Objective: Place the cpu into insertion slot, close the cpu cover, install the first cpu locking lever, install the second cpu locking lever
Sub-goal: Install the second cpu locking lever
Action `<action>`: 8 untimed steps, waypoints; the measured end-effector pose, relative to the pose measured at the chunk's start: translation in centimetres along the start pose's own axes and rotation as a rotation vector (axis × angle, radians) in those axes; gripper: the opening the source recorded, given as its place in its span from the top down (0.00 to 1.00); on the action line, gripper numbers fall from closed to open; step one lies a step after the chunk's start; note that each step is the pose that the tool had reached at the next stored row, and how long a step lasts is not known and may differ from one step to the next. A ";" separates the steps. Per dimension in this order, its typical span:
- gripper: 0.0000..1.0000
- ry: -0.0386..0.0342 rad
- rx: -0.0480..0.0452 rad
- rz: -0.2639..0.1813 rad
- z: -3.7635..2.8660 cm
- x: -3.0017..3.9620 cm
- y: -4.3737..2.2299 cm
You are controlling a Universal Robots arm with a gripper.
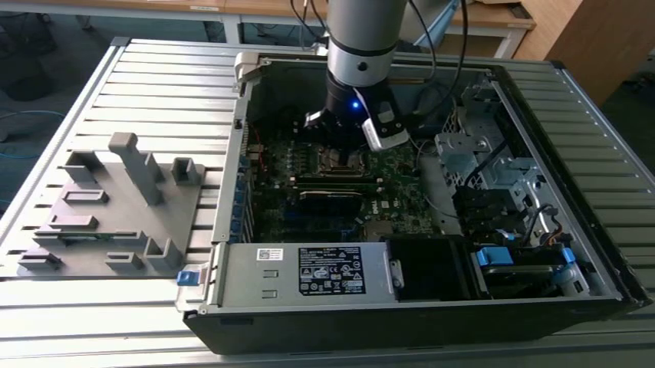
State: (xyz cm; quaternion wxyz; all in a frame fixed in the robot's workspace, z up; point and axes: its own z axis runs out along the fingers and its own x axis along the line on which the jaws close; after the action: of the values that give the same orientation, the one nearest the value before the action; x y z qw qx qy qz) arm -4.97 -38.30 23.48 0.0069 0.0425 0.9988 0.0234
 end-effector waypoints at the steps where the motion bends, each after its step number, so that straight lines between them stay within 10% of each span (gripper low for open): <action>1: 0.90 0.0001 0.0000 -0.001 0.07 0.09 -0.02; 8: 0.90 -0.0003 -0.0009 -0.005 0.35 1.05 -0.12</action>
State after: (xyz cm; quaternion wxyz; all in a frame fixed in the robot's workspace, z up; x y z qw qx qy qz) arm -6.02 -38.31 23.11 0.0071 0.0402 0.9989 0.0238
